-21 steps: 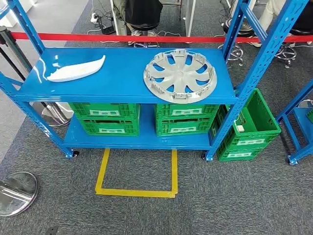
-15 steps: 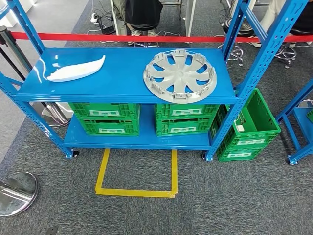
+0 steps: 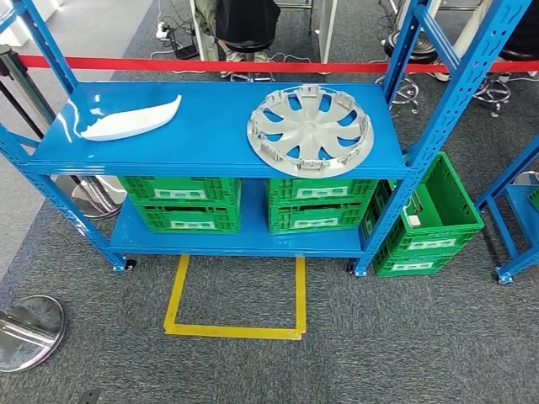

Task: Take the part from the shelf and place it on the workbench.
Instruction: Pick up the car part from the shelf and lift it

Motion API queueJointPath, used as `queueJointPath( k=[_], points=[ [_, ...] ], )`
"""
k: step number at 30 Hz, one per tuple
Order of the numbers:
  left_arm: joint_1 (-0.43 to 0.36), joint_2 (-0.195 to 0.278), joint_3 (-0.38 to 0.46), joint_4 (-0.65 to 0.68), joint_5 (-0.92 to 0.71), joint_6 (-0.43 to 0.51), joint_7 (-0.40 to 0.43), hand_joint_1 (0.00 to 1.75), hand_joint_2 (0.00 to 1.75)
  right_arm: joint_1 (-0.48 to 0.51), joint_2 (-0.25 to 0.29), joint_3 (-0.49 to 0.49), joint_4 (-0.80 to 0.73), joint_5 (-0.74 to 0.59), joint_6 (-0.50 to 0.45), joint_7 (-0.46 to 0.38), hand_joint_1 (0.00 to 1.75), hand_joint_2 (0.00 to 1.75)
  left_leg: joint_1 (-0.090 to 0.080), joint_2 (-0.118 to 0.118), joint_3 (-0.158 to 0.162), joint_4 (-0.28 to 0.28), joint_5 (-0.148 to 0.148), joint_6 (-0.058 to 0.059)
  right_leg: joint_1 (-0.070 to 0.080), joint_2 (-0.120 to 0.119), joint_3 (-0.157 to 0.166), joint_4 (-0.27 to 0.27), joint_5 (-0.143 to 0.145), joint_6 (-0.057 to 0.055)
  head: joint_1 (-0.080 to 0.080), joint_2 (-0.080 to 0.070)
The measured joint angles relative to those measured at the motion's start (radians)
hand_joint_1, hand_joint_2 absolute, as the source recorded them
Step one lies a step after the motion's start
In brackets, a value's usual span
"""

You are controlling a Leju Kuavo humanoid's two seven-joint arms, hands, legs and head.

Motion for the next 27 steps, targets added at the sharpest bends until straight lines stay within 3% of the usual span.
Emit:
queueJointPath(
  k=[27],
  points=[
    [-0.011, -0.005, 0.009, 0.0, -0.004, -0.017, -0.019, 0.0, 1.75, -0.017, 0.004, 0.0, 0.001, -0.001, 0.011, -0.025, 0.0, 1.75, 0.0, 0.0, -0.001, 0.0, -0.001, 0.0, 0.0, 0.0, -0.001, 0.0, -0.001, 0.0, 0.0, 0.0]
  ],
)
